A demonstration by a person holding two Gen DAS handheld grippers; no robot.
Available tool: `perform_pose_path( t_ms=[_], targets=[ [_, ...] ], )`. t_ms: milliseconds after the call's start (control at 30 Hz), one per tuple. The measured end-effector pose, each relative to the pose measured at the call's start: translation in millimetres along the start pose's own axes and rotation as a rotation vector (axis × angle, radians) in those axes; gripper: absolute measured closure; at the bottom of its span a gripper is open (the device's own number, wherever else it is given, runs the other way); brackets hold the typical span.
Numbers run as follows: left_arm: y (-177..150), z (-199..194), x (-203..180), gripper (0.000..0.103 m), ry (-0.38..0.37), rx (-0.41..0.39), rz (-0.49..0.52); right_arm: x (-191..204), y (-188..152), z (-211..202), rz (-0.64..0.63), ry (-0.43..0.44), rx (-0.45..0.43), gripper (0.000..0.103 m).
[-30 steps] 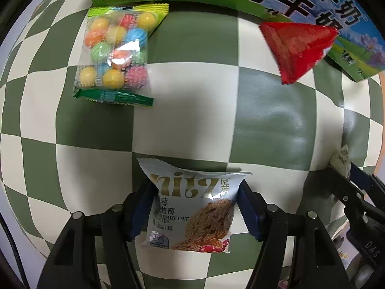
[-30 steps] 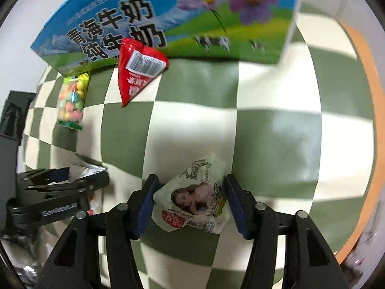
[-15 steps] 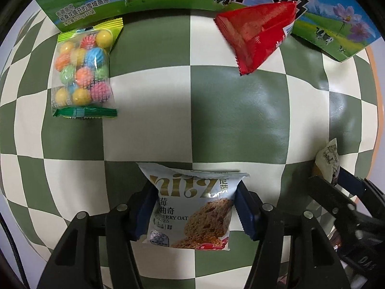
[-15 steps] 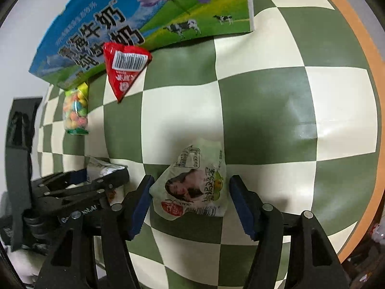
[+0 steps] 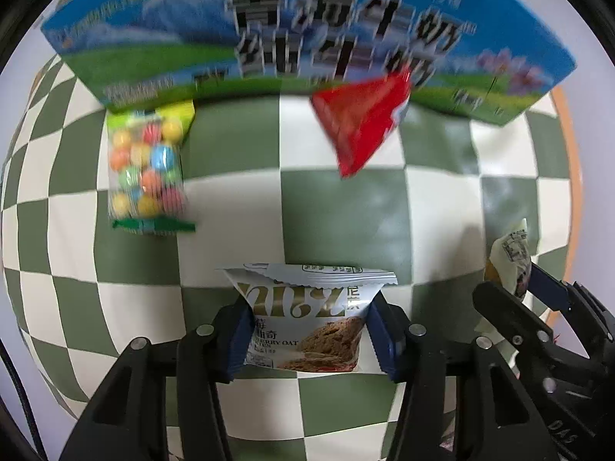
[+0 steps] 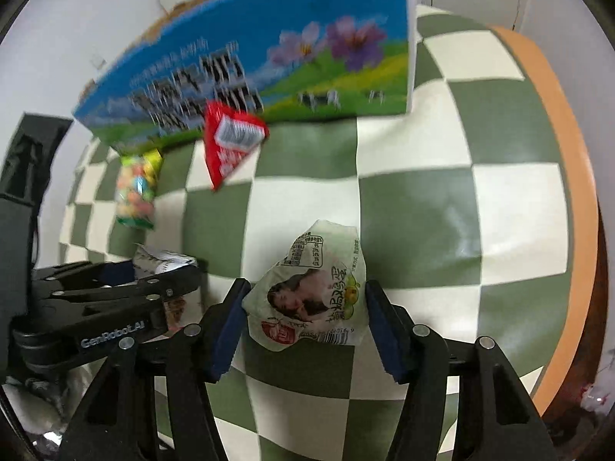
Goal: Organize snacks
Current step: 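Carry both packets into the box, open both tools and lift out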
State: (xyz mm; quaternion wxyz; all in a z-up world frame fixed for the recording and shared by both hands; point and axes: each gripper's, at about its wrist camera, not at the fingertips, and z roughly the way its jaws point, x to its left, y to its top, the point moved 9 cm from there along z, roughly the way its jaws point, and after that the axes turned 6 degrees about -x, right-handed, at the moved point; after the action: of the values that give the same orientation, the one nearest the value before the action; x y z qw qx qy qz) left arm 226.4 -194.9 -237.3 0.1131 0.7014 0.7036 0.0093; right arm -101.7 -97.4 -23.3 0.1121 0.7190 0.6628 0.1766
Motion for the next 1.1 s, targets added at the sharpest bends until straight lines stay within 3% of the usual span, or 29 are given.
perform_pose_path(
  t_ms=[167,333,467,567,667,800,1100],
  targets=[
    [24,-37,-7,0.053,-0.053,-0.053,-0.005,5,35,-37,0.024,0.059,-0.080,0.040],
    [58,-100,-19,0.053,-0.126,-0.157,0.020,18,78,-76,0.041,0.128,-0.166,0.040],
    [106,-147,-18,0.053,-0.153,-0.229,0.032,33,129,-98,0.022,0.168,-0.233,0.041],
    [143,-166,-8,0.053,-0.126,-0.271,0.044,40,164,-97,0.004,0.171,-0.252,0.040],
    [180,-168,7,0.053,-0.078,-0.292,0.053,48,195,-73,-0.018,0.153,-0.227,0.040],
    [226,-143,36,0.053,0.006,-0.262,0.055,47,217,-23,-0.012,0.128,-0.127,0.040],
    [291,-66,97,0.053,0.149,-0.131,0.011,33,222,70,0.041,0.030,0.091,0.038]
  ],
)
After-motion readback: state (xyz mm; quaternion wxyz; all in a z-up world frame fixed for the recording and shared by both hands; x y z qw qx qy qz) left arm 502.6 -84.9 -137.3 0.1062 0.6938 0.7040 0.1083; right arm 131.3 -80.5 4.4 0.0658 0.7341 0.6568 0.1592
